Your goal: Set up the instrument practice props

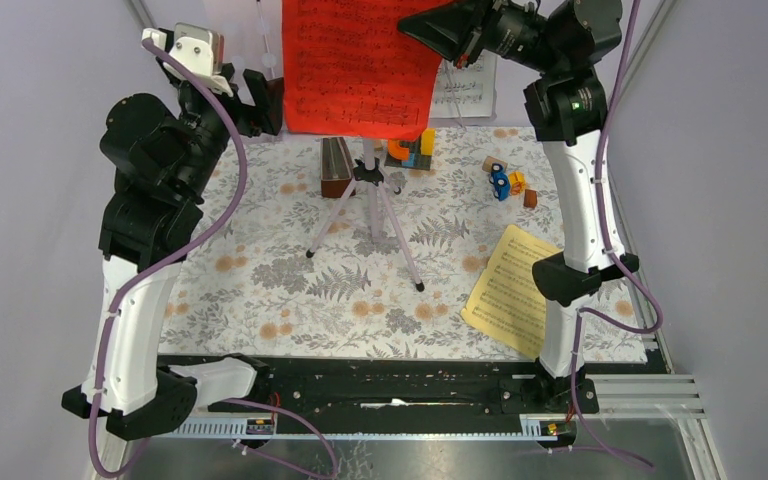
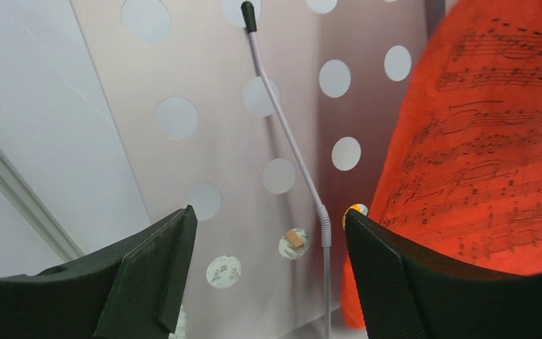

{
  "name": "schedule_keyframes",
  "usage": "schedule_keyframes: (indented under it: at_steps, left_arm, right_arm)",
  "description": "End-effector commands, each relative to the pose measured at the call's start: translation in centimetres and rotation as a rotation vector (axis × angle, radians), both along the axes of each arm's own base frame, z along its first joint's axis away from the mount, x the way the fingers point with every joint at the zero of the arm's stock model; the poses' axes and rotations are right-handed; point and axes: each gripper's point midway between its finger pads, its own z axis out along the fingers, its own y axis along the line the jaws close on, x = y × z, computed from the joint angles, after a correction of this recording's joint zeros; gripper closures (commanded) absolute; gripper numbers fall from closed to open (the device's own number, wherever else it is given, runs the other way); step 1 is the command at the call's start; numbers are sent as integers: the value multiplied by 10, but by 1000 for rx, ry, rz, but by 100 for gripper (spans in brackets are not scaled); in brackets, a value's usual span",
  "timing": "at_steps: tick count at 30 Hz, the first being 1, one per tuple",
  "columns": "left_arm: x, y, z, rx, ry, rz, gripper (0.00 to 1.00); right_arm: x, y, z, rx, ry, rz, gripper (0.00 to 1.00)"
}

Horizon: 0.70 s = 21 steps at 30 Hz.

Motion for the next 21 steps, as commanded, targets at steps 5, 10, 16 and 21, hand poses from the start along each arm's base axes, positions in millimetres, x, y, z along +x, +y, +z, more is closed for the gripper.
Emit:
schedule_keyframes:
  at_steps: [5, 10, 16, 21]
  left_arm:
    - [-6, -10, 34, -78, -98, -67, 24]
    - [-3, -9, 38, -107, -109, -56, 26]
    - [-2, -7, 50, -125, -139, -45, 30]
    - [-4, 3, 60, -169, -155, -2, 35]
  right_arm:
    - [-1, -7, 26, 78, -68, -91, 100]
    - [0, -9, 30, 88, -61, -118, 100]
    - [3, -6, 25, 71, -54, -149, 100]
    - [6, -5, 21, 62, -46, -159, 100]
